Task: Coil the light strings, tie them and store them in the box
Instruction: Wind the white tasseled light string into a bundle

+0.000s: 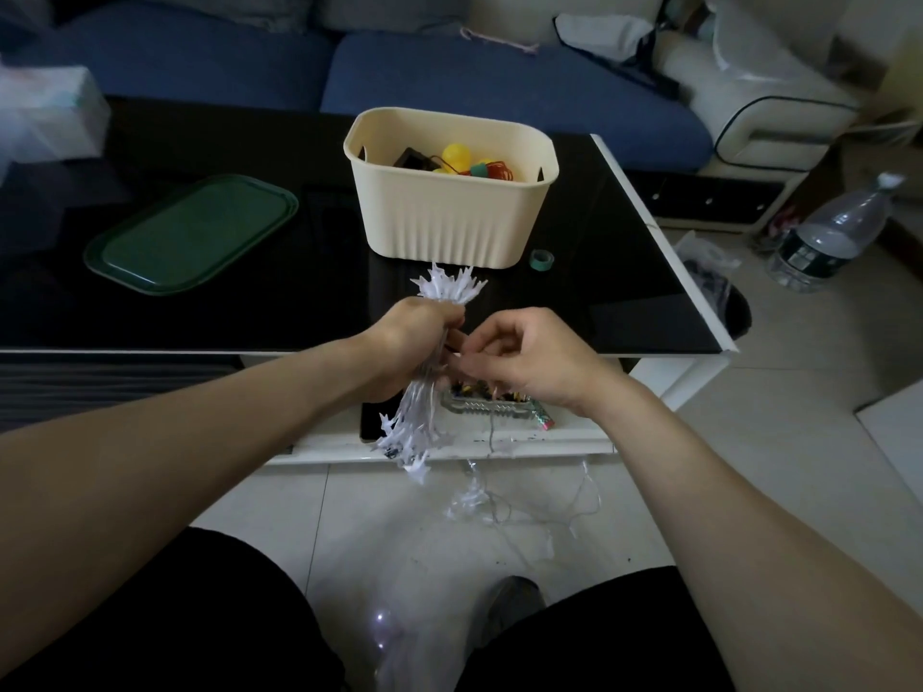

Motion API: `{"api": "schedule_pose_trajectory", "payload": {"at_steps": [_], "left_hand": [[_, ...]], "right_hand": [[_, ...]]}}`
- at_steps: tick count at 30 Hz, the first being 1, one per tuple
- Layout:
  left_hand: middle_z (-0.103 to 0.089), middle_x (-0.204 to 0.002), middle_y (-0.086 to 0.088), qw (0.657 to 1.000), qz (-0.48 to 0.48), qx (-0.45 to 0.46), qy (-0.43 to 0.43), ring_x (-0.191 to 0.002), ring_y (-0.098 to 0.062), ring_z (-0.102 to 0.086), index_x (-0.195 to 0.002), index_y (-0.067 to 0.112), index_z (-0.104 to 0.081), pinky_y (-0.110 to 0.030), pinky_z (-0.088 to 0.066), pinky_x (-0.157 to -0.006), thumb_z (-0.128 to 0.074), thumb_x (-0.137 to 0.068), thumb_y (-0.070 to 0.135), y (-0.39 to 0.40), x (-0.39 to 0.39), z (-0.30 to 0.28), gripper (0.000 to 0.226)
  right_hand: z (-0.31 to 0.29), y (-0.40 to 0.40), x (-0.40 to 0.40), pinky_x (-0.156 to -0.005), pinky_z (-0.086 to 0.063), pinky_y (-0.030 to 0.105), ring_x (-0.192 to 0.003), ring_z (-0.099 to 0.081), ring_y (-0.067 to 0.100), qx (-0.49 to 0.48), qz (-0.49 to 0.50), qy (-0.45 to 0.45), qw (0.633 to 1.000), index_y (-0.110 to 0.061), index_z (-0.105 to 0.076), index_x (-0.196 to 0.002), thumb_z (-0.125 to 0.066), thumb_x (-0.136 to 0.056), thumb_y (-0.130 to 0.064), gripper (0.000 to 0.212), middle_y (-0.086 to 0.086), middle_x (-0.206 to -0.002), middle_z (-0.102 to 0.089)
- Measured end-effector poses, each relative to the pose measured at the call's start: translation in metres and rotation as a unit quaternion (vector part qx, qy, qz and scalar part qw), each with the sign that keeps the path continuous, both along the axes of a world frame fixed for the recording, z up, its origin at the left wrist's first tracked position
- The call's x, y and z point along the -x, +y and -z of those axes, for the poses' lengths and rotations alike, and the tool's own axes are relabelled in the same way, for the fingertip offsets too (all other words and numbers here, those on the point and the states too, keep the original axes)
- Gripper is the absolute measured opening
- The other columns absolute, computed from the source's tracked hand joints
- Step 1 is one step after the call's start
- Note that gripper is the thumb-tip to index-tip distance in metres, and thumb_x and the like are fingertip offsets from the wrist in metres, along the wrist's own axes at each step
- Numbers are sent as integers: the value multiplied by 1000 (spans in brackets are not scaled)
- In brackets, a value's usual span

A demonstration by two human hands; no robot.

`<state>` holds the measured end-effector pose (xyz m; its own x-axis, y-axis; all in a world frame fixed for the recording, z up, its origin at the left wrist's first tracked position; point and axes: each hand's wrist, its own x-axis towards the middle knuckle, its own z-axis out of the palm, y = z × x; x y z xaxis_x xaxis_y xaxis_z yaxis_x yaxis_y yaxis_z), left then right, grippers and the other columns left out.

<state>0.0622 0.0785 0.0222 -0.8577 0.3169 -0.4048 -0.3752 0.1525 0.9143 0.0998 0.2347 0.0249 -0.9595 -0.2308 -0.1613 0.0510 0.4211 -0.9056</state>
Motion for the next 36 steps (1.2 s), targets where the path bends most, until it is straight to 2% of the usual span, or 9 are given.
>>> {"api": "schedule_pose_trajectory", "payload": {"at_steps": [3,5,8,12,16,19,23,30,36], "left_hand": [[-61,-67,-9,999,45,25,-4,-45,-20,-52,-89,4,-57,-22,-37,-42,-39,-102,19,0,1,1,26],[-60,-61,-7,997,60,37,4,-42,-17,-46,-89,6,-56,-19,-31,-41,-38,-101,19,0,0,1,25],[-56,-58,-5,998,37,54,15,-41,-16,-41,-80,10,-52,-21,-29,-46,-41,-100,21,0,1,-1,26],[-51,-58,-4,998,-55,-41,0,-44,-18,-38,-76,14,-46,-26,-26,-49,-44,-97,18,-3,7,-7,21],[-49,-59,-4,989,-88,-117,6,-44,-18,-38,-76,16,-42,-23,-20,-46,-42,-96,17,-7,14,-10,20],[-48,-61,-5,989,-96,-110,13,-44,-18,-37,-77,15,-42,-24,-21,-46,-42,-96,16,-10,14,-10,20],[-49,-63,-3,993,-92,-69,25,-46,-16,-40,-77,15,-44,-24,-25,-46,-42,-97,15,-10,12,-7,20],[-48,-62,-3,998,2,-60,-23,-43,-17,-38,-78,15,-48,-27,-26,-51,-35,-101,23,-5,5,-5,28],[-40,-60,-2,993,-1,-106,-50,-43,-15,-30,-79,16,-47,-29,-24,-52,-28,-105,36,-4,4,-6,38]], "right_hand": [[2,1,0,-52,-51,27,-55,-62,21,21,19,10,1000,-7,-59,-80,-86,-76,-9,28,22,-70,-69],[5,1,0,-55,-53,34,-54,-62,22,39,17,-3,999,-11,-53,-74,-87,-74,-8,35,15,-63,-64],[7,1,1,-60,-53,30,-56,-62,15,46,-10,-58,997,-12,-52,-74,-88,-73,-11,36,-1,-56,-63],[11,4,1,-90,-54,31,-97,-72,16,-58,-60,-132,988,-16,-67,-105,-91,-68,-33,46,-1,-91,-75],[12,12,-2,-93,-52,34,-93,-75,18,-37,-53,-180,982,-8,-69,-107,-80,-84,-26,31,5,-90,-79],[7,21,-1,-82,-58,29,-84,-74,22,68,0,-144,987,1,-73,-99,-75,-87,-14,19,11,-83,-76],[1,20,0,-83,-62,39,-81,-74,23,169,71,-63,981,-8,-75,-96,-74,-84,-15,14,10,-84,-76],[-1,-1,2,-69,-63,36,-66,-67,16,200,138,12,970,-7,-76,-99,-69,-93,-13,12,5,-76,-72],[1,-11,3,-65,-61,40,-58,-63,14,174,181,27,968,-7,-75,-92,-75,-90,-14,8,-2,-64,-69]]}}
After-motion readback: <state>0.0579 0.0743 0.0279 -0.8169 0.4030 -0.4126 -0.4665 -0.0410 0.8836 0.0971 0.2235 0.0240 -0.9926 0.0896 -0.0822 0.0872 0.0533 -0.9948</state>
